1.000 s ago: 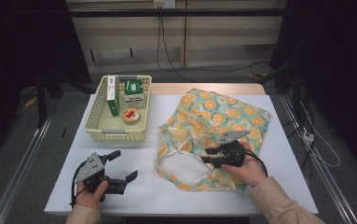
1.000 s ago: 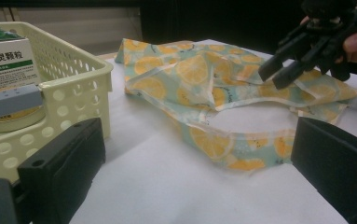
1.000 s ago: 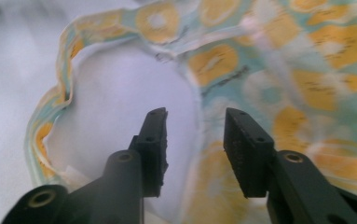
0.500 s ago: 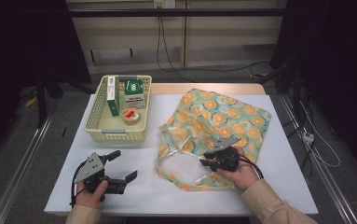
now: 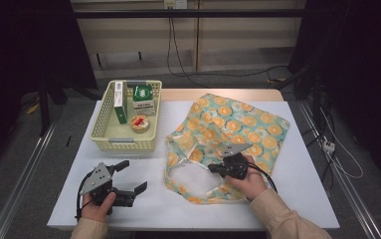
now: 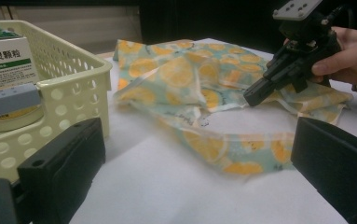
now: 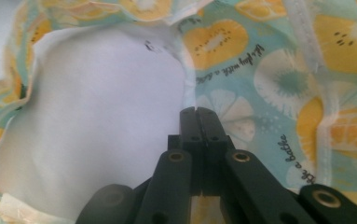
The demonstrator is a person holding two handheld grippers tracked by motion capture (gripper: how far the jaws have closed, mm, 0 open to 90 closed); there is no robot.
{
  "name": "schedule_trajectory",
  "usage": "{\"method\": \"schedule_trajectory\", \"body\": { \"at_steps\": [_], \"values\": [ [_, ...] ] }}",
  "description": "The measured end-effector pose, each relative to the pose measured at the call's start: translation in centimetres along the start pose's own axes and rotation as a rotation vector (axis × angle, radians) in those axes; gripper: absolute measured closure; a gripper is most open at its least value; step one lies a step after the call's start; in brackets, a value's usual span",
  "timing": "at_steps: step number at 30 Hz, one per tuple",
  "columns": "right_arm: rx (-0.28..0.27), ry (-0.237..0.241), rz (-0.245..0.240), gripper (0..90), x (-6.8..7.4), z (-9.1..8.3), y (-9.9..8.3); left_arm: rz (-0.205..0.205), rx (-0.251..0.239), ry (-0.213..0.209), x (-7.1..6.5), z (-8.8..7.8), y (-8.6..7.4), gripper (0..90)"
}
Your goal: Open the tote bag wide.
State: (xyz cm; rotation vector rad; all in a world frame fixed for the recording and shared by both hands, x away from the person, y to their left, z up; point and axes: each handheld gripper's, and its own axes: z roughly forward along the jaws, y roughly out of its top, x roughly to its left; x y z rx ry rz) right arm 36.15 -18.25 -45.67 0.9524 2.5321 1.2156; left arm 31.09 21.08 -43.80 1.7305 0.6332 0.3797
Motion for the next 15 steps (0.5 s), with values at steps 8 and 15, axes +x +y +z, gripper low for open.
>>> {"method": "schedule_trajectory", "body": {
  "at_steps": [8, 15],
  "values": [
    [-0.101, 0.093, 0.074, 90.0, 0.5, -0.5, 2.5, -0.004, -0.006, 0.001, 0.1, -0.2, 0.0, 2.8],
    [-0.153, 0.048, 0.101, 90.0, -1.6, -2.9, 3.5, -0.006, -0.007, 0.005, 0.2, -0.2, -0.1, 2.7]
  ]
}}
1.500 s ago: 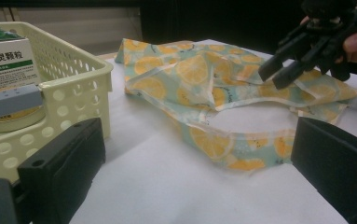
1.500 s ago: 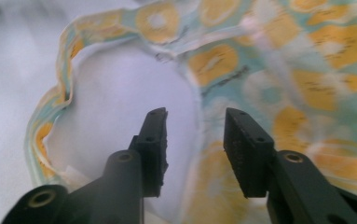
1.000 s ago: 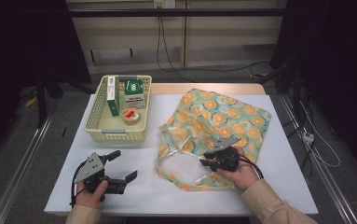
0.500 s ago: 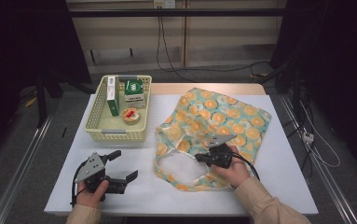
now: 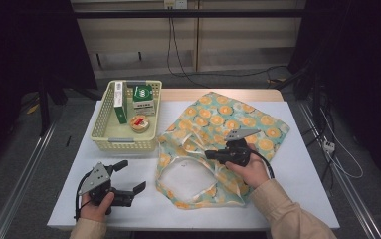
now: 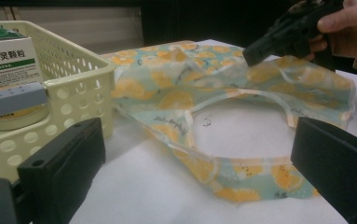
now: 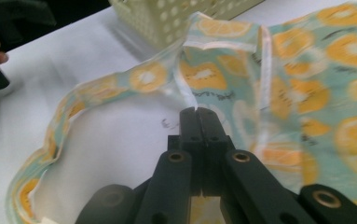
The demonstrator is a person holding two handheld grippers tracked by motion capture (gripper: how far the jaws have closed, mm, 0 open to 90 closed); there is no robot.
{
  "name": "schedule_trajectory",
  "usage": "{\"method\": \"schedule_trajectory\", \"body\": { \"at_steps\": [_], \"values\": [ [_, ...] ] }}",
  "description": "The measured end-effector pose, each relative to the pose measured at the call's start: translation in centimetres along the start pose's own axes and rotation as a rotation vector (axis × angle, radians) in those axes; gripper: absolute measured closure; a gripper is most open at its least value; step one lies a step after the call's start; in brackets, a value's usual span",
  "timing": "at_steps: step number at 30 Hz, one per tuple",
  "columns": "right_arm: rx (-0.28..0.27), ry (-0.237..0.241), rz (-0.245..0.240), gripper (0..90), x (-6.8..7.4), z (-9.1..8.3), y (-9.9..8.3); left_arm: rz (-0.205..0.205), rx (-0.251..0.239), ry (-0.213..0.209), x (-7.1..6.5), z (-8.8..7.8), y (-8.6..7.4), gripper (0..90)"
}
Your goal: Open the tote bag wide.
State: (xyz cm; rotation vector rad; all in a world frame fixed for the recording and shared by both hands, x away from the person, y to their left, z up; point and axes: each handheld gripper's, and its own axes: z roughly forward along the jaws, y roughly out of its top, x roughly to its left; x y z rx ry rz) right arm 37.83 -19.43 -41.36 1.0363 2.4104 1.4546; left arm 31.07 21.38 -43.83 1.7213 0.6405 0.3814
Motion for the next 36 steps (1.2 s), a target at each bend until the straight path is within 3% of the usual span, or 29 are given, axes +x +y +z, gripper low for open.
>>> {"method": "schedule_trajectory", "body": {
  "at_steps": [2, 8, 13, 18, 21, 25, 30, 36],
  "values": [
    [-0.005, -0.014, 0.007, 90.0, -0.8, -0.6, 0.3, 0.003, 0.002, -0.001, 0.0, 0.0, 0.0, 2.7],
    [0.030, -0.118, 0.011, 90.0, -3.9, -1.3, 0.3, 0.006, 0.004, -0.002, 0.0, 0.1, 0.0, 2.7],
    [0.009, -0.160, 0.075, 90.0, -6.4, -1.5, -0.4, 0.000, 0.006, -0.001, 0.0, 0.1, 0.0, 2.7],
    [0.009, -0.215, 0.084, 90.0, -7.8, -1.6, -0.5, -0.001, 0.006, -0.002, 0.0, 0.1, 0.0, 2.7],
    [-0.042, -0.234, 0.125, 90.0, -8.9, -2.0, -0.4, 0.001, 0.006, -0.003, 0.0, 0.1, 0.0, 2.7],
    [-0.013, -0.273, 0.128, 90.0, -10.1, -2.1, -0.8, 0.003, 0.006, -0.003, 0.1, 0.0, 0.0, 2.7],
    [0.015, -0.260, 0.137, 90.0, -10.4, -1.4, -1.8, 0.003, 0.009, -0.003, 0.1, 0.0, -0.1, 2.7],
    [0.049, -0.217, 0.091, 90.0, -9.0, -0.4, -2.0, 0.004, 0.005, -0.002, 0.0, 0.0, 0.0, 2.7]
  ]
}}
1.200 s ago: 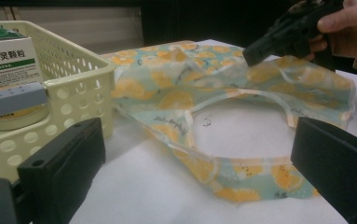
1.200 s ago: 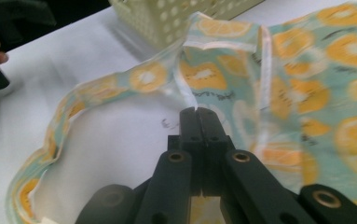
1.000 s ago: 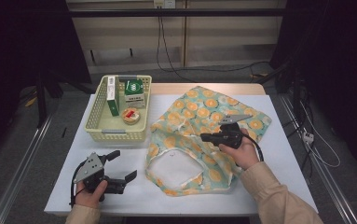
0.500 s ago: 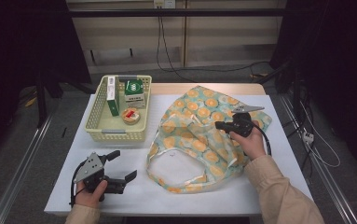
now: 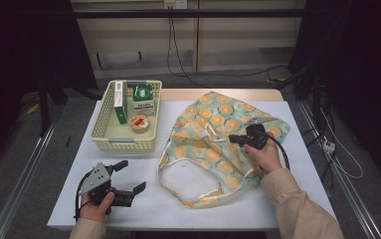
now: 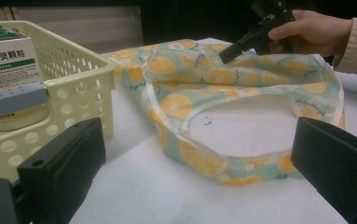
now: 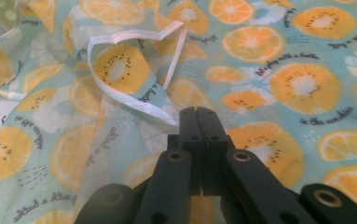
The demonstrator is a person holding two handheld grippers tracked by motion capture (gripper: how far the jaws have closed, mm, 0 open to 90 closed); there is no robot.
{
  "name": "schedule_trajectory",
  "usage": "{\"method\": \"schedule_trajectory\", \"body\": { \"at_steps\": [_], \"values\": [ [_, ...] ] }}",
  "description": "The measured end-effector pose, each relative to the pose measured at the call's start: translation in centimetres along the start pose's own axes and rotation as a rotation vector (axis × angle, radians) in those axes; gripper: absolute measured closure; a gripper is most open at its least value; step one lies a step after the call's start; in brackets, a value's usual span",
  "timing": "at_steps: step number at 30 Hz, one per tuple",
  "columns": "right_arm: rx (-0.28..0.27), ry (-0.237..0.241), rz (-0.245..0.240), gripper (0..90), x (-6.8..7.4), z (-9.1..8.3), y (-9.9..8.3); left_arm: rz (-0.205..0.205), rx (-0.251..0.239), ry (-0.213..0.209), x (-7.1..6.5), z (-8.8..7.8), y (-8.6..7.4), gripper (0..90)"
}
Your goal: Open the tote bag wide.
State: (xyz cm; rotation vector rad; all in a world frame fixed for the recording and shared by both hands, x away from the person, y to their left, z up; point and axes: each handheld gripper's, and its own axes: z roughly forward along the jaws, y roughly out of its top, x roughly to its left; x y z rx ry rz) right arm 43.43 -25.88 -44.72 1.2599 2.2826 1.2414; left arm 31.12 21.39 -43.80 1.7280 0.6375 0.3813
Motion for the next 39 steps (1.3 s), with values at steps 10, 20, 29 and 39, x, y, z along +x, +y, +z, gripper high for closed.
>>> {"method": "schedule_trajectory", "body": {
  "at_steps": [10, 20, 29, 39],
  "values": [
    [-0.028, -0.010, -0.040, 72.1, 2.3, -0.7, 0.9, 0.000, -0.006, 0.000, 0.1, -0.1, 0.0, 2.7],
    [-0.034, 0.007, -0.117, 37.7, 5.7, -1.5, 2.3, 0.005, -0.005, -0.002, 0.0, -0.1, 0.1, 2.7],
    [-0.013, 0.082, -0.203, 52.9, 8.4, -1.4, 3.0, 0.002, -0.003, -0.004, 0.0, 0.0, 0.1, 2.7],
    [0.039, 0.135, -0.230, 71.7, 8.8, 1.1, 1.7, -0.001, -0.006, -0.001, 0.0, -0.1, 0.0, 2.7]
  ]
}}
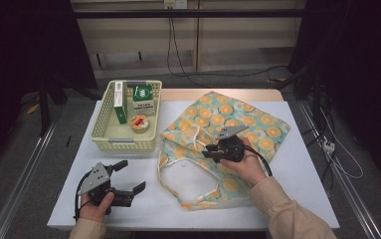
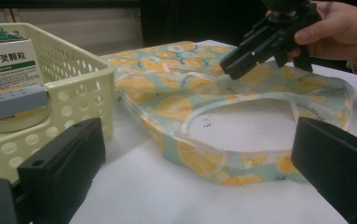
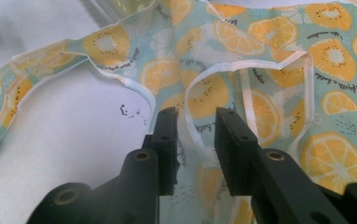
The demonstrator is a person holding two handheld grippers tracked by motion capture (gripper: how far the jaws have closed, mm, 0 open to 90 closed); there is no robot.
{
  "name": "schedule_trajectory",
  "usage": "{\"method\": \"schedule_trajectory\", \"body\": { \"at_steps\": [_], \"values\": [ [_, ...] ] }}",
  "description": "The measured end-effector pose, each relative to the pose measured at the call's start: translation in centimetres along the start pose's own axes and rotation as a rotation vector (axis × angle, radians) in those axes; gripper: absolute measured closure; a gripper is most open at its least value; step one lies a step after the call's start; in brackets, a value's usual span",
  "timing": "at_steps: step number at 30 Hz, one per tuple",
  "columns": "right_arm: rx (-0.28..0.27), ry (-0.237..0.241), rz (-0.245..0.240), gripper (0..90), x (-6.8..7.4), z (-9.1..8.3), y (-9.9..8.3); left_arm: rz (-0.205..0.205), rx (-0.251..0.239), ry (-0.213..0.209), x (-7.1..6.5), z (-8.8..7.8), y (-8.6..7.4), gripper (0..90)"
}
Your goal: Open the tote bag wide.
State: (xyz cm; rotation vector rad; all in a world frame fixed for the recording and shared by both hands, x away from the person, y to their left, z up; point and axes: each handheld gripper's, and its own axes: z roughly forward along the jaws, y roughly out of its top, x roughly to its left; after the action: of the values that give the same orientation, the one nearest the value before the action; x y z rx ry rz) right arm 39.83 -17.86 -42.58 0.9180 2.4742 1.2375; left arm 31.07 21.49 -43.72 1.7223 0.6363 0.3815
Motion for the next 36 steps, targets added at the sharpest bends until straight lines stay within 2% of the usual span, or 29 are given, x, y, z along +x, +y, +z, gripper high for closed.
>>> {"method": "schedule_trajectory", "body": {
  "at_steps": [5, 7, 8, 13, 17, 21, 24, 29, 32, 36],
  "values": [
    [0.009, -0.038, -0.009, 79.9, -0.1, -0.3, 0.0, 0.000, 0.003, -0.002, 0.0, 0.1, -0.1, 2.7],
    [0.014, -0.066, -0.029, 87.3, -0.5, -0.5, -0.1, 0.003, 0.005, -0.002, -0.1, 0.1, 0.0, 2.7],
    [0.010, -0.064, -0.015, 90.0, -0.8, -0.5, -0.2, 0.003, 0.004, -0.003, -0.1, 0.1, 0.0, 2.7],
    [-0.017, -0.084, 0.013, 90.0, -1.9, -0.6, -0.4, 0.004, 0.005, -0.001, 0.0, 0.1, -0.1, 2.7],
    [-0.045, -0.133, 0.034, 90.0, -3.1, -1.0, -0.4, 0.000, 0.007, 0.000, 0.1, 0.1, -0.1, 2.7],
    [-0.067, -0.161, 0.115, 90.0, -5.1, -1.1, -1.1, -0.003, 0.004, -0.002, 0.1, 0.1, -0.1, 2.7],
    [-0.063, -0.159, 0.137, 90.0, -5.7, -0.9, -1.7, 0.000, 0.003, -0.002, 0.1, 0.0, -0.1, 2.7],
    [-0.087, -0.120, 0.128, 90.0, -4.6, -1.3, -1.1, -0.006, 0.002, 0.005, 0.2, -0.1, -0.1, 2.7],
    [-0.107, -0.086, 0.109, 84.9, -3.4, -2.0, -0.2, 0.004, 0.001, 0.001, 0.1, 0.0, 0.0, 2.7],
    [-0.095, -0.030, 0.042, 84.5, -1.4, -2.8, 0.9, 0.000, 0.003, 0.001, 0.0, 0.0, 0.0, 2.7]
  ]
}}
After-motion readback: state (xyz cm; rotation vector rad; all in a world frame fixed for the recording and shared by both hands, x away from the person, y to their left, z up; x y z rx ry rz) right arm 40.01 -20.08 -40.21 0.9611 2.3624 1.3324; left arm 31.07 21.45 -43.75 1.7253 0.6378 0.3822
